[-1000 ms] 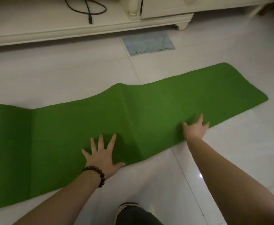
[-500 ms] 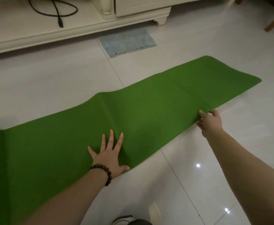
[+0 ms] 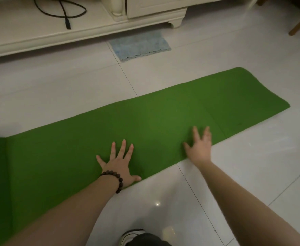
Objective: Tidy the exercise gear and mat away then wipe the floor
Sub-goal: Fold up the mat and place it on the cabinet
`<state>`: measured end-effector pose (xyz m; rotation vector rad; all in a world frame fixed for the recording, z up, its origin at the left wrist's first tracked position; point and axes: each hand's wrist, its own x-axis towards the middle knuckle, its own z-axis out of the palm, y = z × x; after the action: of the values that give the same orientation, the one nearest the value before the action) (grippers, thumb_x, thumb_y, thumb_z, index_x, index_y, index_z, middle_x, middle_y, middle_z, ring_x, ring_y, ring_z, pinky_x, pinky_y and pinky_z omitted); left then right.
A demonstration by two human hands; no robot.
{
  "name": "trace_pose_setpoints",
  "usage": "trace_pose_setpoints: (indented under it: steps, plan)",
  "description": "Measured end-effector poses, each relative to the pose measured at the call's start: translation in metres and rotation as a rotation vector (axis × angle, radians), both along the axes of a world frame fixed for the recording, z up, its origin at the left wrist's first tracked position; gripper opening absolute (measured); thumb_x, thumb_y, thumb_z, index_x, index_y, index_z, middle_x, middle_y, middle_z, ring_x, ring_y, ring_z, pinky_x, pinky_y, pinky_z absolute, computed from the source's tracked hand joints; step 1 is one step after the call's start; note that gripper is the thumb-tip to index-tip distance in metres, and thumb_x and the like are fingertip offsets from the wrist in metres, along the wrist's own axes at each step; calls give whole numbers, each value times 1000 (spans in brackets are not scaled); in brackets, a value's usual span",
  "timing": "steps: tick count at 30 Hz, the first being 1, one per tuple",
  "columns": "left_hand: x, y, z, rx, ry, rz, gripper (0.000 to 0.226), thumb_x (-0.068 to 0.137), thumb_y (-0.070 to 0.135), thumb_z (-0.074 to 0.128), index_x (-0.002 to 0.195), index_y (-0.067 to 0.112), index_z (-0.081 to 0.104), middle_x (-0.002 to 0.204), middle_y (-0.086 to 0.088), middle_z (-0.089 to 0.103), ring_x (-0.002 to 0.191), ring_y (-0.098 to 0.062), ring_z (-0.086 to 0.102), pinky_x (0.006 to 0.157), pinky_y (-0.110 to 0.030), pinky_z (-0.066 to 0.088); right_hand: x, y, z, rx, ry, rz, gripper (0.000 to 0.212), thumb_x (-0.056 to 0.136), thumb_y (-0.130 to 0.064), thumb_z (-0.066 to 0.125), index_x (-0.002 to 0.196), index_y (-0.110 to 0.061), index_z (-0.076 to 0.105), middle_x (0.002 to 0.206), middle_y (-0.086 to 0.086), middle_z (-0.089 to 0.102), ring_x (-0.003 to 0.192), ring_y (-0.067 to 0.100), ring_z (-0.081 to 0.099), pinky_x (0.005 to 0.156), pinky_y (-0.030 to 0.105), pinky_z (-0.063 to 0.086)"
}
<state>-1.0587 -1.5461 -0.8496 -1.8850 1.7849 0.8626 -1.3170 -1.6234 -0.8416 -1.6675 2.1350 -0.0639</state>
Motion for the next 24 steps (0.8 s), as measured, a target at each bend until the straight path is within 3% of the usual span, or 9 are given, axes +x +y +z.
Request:
trace_pose_setpoints:
  steps: [6, 9, 11, 14, 16, 19, 22, 24]
  plan:
    - [12, -7, 9, 55, 182, 48, 104, 75, 70, 60, 151, 40, -4, 156, 13, -24, 144, -22, -25, 103, -76, -5, 87, 48, 0, 159, 92, 745, 75, 91, -55, 45, 150, -39, 2, 156, 4, -22, 144, 27, -18, 116, 57, -2]
    - [35, -2, 25, -7, 319, 93, 94, 83, 59, 62, 153, 35, 3, 160, 10, -9, 147, -17, -10, 112, -64, -2, 117, 64, 6, 221, 154, 985, 85, 86, -65, 45, 150, -37, -3, 154, 2, -28, 141, 28, -25, 112, 63, -5]
    - [64, 22, 26, -99, 239, 65, 98, 82, 62, 59, 152, 35, -3, 160, 6, -13, 148, -17, -9, 116, -57, 0, 139, 74, 4, 240, 200, 1121, 94, 81, -70, 47, 148, -38, -9, 152, 1, -31, 139, 28, -29, 109, 67, -10]
    - [120, 93, 14, -50, -39, 41, 113, 70, 82, 51, 145, 42, -24, 152, 4, -36, 143, -29, -25, 109, -68, -4, 170, 93, -3, 203, 263, 1288, 96, 80, -72, 45, 145, -40, -19, 148, 1, -36, 135, 29, -34, 101, 71, -14]
    - [152, 140, 6, 7, -167, 65, 115, 66, 88, 45, 137, 46, -35, 145, 0, -45, 139, -38, -29, 105, -73, -3, 183, 103, -7, 177, 295, 1340, 87, 88, -64, 40, 145, -38, -19, 149, 4, -33, 135, 33, -32, 103, 71, -11]
    - [176, 175, 6, -22, -224, 143, 99, 77, 83, 32, 130, 41, -41, 150, -9, -38, 141, -45, -22, 111, -69, -1, 192, 112, -6, 147, 424, 1415, 64, 102, -35, 28, 149, -21, -14, 156, 14, -18, 141, 40, -19, 110, 67, -1]
    - [175, 180, 9, -34, -234, 143, 81, 97, 57, 30, 134, 32, -39, 156, -13, -27, 142, -45, -17, 111, -68, 0, 192, 123, 5, 129, 424, 1385, 61, 98, -4, 25, 150, -9, -6, 157, 18, -7, 145, 37, -5, 115, 58, 6]
    - [174, 182, 12, 0, -185, 187, 75, 102, 42, 32, 142, 33, -31, 158, -8, -24, 143, -43, -18, 110, -69, -2, 191, 129, 10, 52, 325, 1310, 66, 90, 6, 36, 150, -6, 11, 156, 19, 9, 144, 37, 12, 115, 56, 16]
